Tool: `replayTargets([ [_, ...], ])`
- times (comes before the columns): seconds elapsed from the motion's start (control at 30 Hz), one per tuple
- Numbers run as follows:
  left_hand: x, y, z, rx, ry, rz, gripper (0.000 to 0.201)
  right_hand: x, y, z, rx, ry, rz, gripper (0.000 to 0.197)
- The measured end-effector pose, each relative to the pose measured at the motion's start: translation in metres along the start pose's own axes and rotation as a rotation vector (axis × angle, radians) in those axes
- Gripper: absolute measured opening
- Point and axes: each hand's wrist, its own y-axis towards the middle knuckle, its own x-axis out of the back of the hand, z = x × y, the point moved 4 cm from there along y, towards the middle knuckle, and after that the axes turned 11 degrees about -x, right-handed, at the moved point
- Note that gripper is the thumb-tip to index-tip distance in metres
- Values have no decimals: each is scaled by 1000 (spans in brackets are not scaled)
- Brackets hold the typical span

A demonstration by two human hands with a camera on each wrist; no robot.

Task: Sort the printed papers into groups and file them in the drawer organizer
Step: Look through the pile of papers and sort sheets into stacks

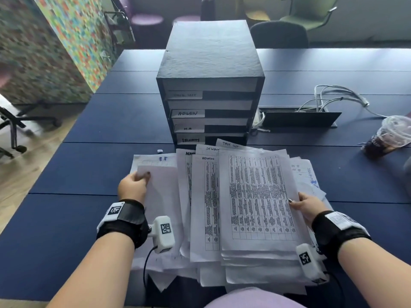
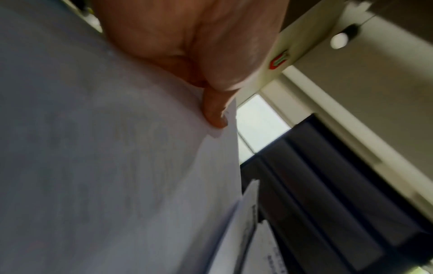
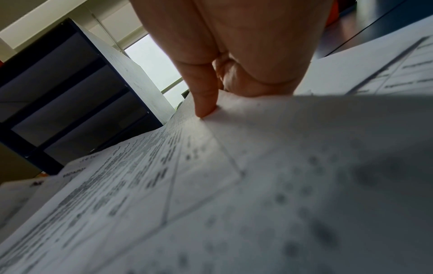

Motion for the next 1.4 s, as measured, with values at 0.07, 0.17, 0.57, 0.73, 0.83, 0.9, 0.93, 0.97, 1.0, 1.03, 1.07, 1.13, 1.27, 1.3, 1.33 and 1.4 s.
replayTargets([
  [0.07,6,0,-27,-91,-46,-26,14,0,-1,0,5,5,4,19],
  [0.17,24,1,-71,-282,-23,-91,16,0,0,-1,10,0,-2,20],
  [0.57,35,-41,-184,-801,-539,114,14,1,8,-1,39,-46,-19,11],
  [0.73,-18,-49,-125,-605,-279,580,15,1,8,-2,81,-34,-33,16],
  [0.83,-32,-49,-82,-476,-18,573,15,3,10,-4,81,-26,-32,17],
  [0.9,-31,-46,-57,-365,-27,503,17,3,10,-4,86,-34,-37,17],
  [0.93,-32,-44,-47,-294,-33,488,21,3,9,-3,91,-35,-36,17],
  [0.97,-32,-43,-37,-224,-33,488,27,3,9,-3,90,-31,-31,17],
  [1.0,-33,-42,-29,-136,-57,486,31,3,9,-3,88,-27,-24,16],
  [1.03,-34,-41,-21,-19,-121,468,32,3,9,-3,87,-24,-17,17],
  [1.07,-34,-40,-14,111,-207,432,32,2,10,-3,85,-25,-14,17],
  [1.13,-32,-40,-2,295,-307,361,27,3,12,-3,81,-25,-12,17],
  [1.27,-32,-46,1,352,-259,538,38,3,16,-5,73,-41,-6,17],
  [1.3,-33,-48,1,342,-215,601,41,3,16,-4,73,-45,-2,17],
  [1.33,-35,-50,1,326,-184,634,42,3,16,-4,73,-46,2,17],
  [1.4,-36,-49,2,296,-188,588,37,4,17,-4,80,-34,2,20],
])
